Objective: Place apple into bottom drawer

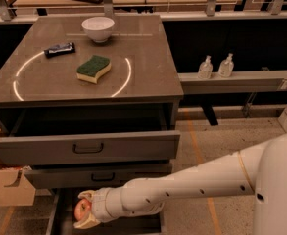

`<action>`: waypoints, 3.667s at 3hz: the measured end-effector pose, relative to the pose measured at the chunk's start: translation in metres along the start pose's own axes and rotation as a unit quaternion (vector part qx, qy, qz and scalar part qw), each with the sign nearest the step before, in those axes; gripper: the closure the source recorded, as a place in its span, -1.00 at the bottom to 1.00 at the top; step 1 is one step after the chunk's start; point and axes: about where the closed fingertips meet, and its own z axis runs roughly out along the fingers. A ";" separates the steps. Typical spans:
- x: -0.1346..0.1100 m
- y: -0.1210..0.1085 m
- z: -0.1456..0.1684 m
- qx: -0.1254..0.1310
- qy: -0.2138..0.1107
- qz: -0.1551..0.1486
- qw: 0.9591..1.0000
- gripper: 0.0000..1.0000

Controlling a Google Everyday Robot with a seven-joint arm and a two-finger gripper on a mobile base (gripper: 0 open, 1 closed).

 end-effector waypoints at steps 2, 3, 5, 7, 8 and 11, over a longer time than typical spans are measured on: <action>0.113 -0.014 0.002 0.023 -0.040 0.010 0.999 1.00; 0.113 -0.014 0.002 0.023 -0.040 0.010 0.999 1.00; 0.154 -0.026 0.024 0.026 -0.049 0.000 0.998 1.00; 0.206 -0.060 0.052 0.012 -0.034 -0.020 0.999 1.00; 0.229 -0.059 0.071 0.006 -0.057 -0.003 0.998 1.00; 0.285 -0.041 0.120 0.012 -0.067 0.030 0.997 1.00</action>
Offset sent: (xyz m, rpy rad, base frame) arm 0.0400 -0.1061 -0.1333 0.0749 -0.0036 -0.0830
